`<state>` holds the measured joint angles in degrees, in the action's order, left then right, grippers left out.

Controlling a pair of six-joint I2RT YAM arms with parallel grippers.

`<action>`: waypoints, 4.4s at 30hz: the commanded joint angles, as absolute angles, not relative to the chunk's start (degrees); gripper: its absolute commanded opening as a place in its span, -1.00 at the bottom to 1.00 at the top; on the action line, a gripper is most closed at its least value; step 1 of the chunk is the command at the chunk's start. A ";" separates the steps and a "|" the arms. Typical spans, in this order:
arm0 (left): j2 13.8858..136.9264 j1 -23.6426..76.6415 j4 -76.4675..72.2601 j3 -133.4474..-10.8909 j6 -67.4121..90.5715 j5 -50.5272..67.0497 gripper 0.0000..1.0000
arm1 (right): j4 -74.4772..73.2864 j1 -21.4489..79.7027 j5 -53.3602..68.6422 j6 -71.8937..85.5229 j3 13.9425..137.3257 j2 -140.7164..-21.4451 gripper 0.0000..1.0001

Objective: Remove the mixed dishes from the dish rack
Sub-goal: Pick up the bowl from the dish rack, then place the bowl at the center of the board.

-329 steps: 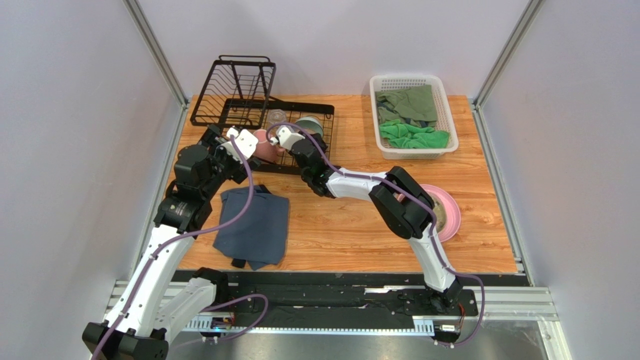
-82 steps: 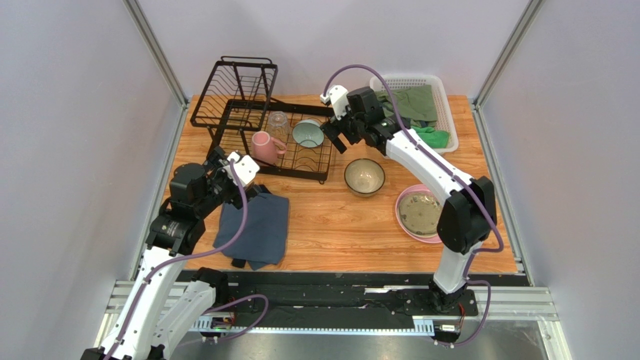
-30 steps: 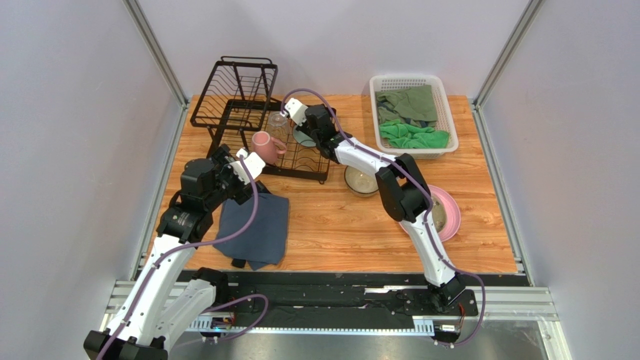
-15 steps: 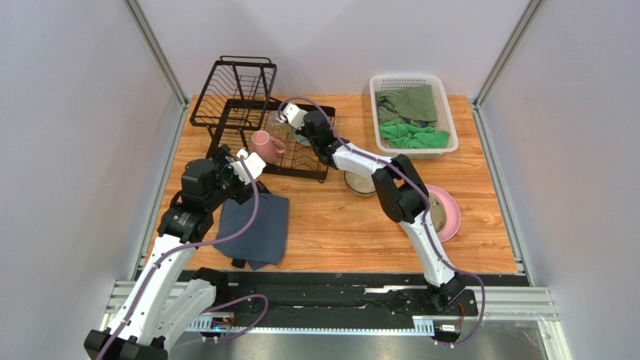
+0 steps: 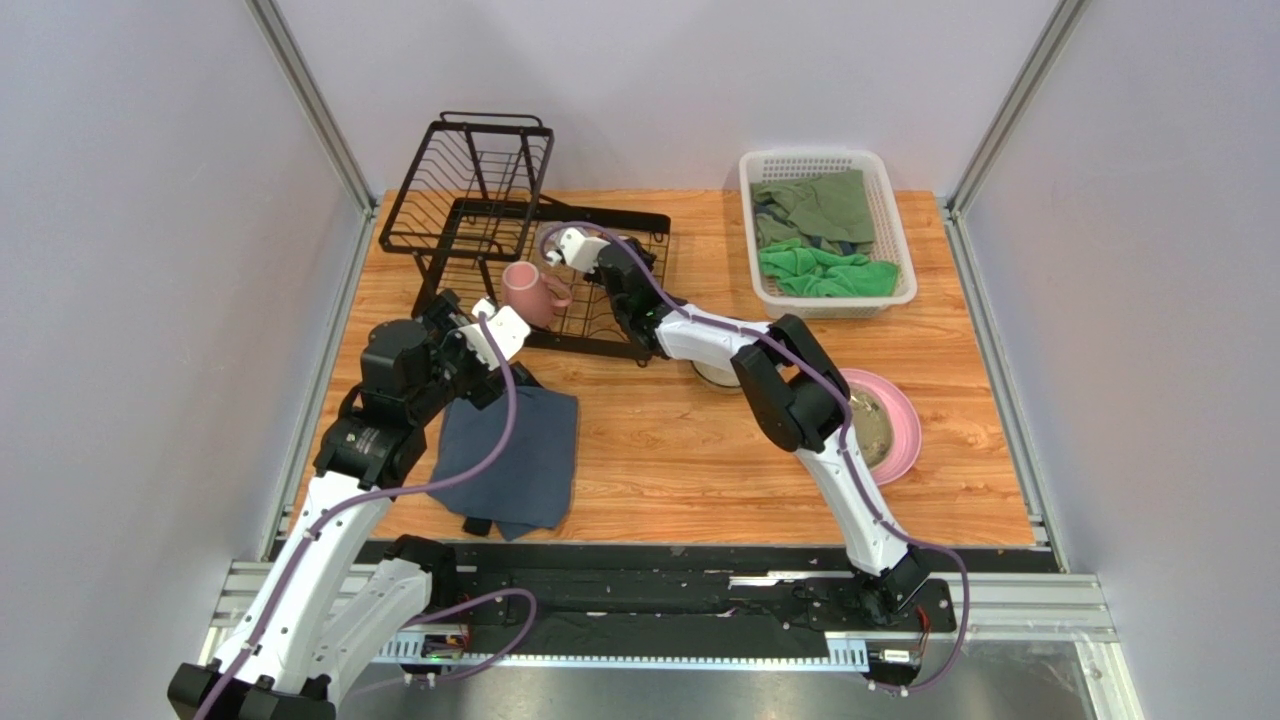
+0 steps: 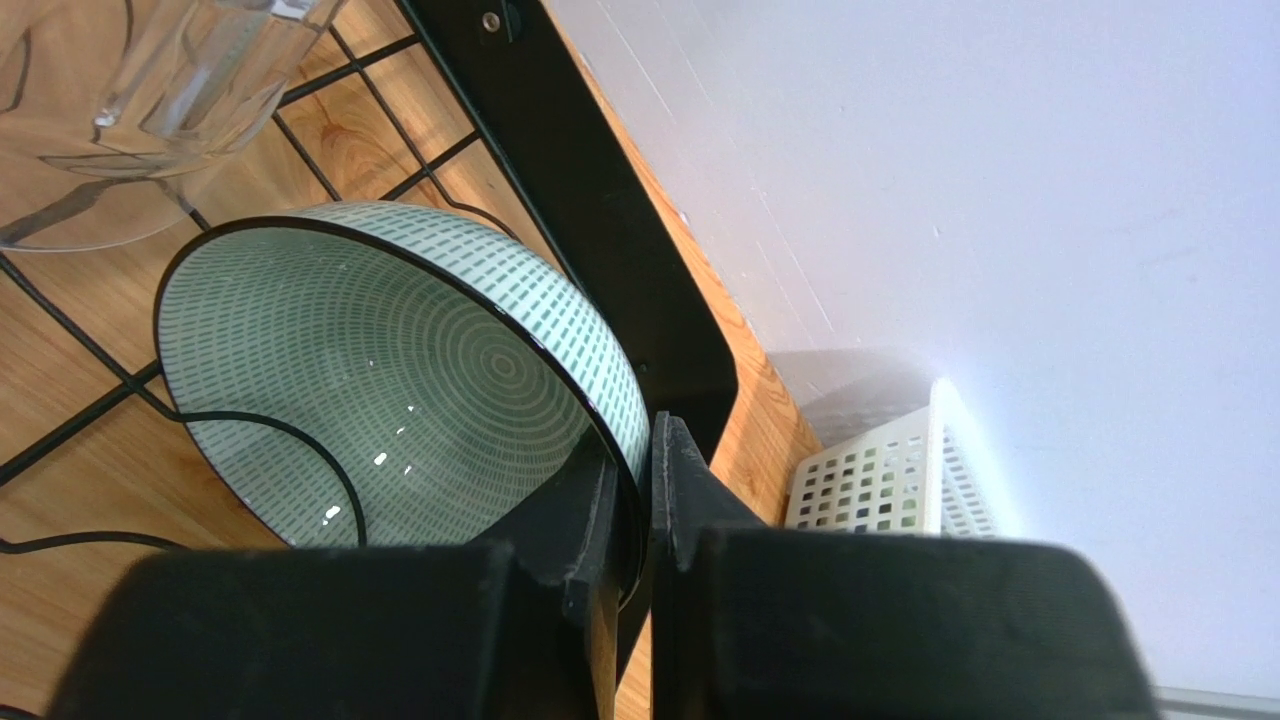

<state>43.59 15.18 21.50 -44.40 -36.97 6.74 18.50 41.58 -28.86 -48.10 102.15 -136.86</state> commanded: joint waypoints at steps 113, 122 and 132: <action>38.50 14.85 30.94 -45.18 -35.95 14.50 0.98 | -38.41 19.07 9.58 -5.45 81.39 -99.66 -1.00; 38.32 14.85 30.94 -44.91 -36.21 14.24 0.97 | -37.44 19.07 8.62 -6.85 80.69 -101.69 -1.00; 37.88 14.85 30.68 -44.12 -36.56 14.06 0.97 | -35.51 19.07 5.98 -7.91 79.19 -102.92 -0.99</action>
